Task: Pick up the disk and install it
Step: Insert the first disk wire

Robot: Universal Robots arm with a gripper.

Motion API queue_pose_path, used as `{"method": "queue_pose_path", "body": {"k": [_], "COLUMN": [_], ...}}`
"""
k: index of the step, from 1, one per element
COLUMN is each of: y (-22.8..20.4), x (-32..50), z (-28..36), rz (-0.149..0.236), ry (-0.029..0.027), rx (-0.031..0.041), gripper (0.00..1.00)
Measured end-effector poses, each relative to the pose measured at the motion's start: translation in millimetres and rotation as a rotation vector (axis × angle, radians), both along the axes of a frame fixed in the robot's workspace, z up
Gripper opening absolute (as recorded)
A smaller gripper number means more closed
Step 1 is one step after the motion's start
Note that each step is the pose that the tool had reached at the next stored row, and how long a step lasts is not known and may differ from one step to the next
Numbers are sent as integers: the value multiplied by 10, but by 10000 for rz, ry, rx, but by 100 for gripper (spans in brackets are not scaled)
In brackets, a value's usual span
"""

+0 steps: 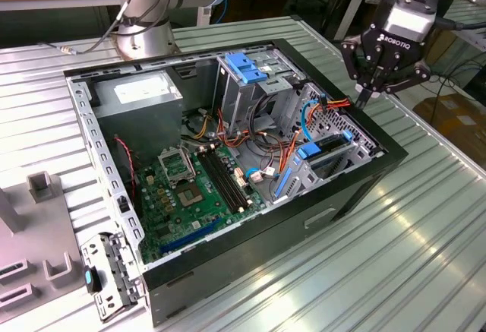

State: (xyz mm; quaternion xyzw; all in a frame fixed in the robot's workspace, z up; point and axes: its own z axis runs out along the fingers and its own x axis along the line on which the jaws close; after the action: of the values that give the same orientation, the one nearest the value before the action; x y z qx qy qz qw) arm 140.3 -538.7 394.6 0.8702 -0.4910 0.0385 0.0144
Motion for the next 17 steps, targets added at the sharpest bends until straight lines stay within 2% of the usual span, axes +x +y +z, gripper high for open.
{"method": "queue_pose_path", "body": {"k": [3, 4, 11, 14, 15, 17], "y": [0, 1, 113, 174, 189, 190], "x": [0, 9, 108, 149, 152, 156], "z": [-14, -20, -27, -30, -39, -53], "rz": [583, 886, 1015, 1133, 1368, 1962], "ry": [0, 1, -1, 0, -1, 0], "rx": [-2, -1, 0, 0, 2, 0], "gripper": [11, 11, 11, 11, 11, 11]}}
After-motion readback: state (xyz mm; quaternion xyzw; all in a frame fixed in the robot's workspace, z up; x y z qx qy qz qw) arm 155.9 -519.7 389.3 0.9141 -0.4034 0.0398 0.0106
